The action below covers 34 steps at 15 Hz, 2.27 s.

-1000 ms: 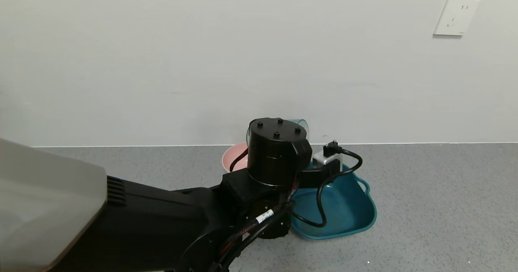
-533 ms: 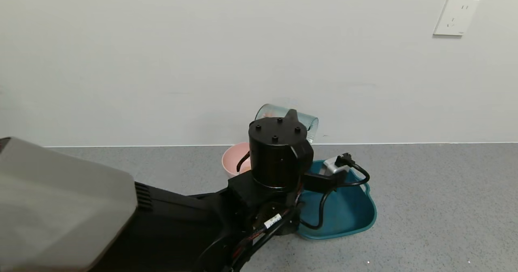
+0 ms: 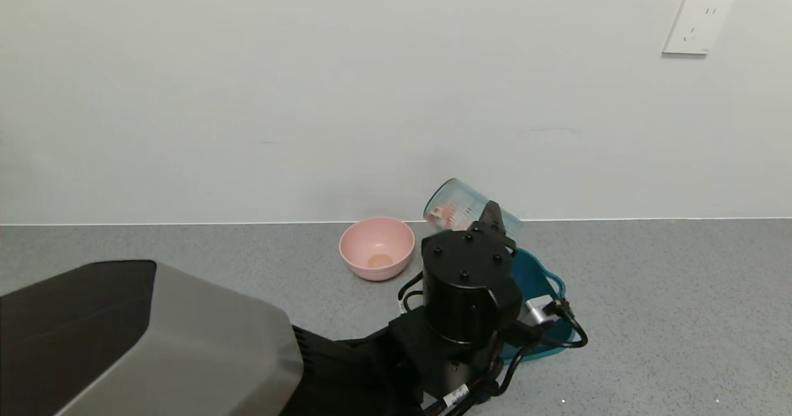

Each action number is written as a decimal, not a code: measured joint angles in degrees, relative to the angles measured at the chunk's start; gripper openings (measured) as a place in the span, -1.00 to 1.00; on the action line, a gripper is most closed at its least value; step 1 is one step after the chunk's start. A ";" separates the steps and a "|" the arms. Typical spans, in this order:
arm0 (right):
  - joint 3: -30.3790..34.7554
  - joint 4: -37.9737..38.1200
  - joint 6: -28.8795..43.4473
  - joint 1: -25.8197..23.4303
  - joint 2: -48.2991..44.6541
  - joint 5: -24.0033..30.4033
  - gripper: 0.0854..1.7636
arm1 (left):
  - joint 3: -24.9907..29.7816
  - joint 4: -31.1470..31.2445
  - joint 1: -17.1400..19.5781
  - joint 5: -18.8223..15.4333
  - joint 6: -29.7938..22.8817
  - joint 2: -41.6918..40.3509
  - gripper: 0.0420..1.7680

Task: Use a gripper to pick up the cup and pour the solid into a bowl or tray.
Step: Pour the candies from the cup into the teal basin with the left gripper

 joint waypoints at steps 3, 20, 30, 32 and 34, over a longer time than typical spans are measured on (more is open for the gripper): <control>0.00 0.00 -0.02 -0.02 0.00 0.00 0.94 | 1.18 -0.52 -1.13 -0.96 3.99 0.77 0.43; 0.00 0.00 0.00 0.00 0.00 0.00 0.94 | 2.58 -0.80 -1.27 -2.97 21.80 2.62 0.43; 0.00 0.00 0.00 0.00 0.00 -0.02 0.94 | 3.33 -1.13 -1.27 -2.90 22.10 2.15 0.43; 0.00 0.02 0.00 0.00 0.00 0.00 0.94 | 3.33 -3.93 -1.27 -2.43 21.77 2.12 0.43; 0.00 0.00 0.00 0.00 0.00 -0.04 0.94 | 3.41 -7.31 -1.02 -1.82 20.94 2.06 0.43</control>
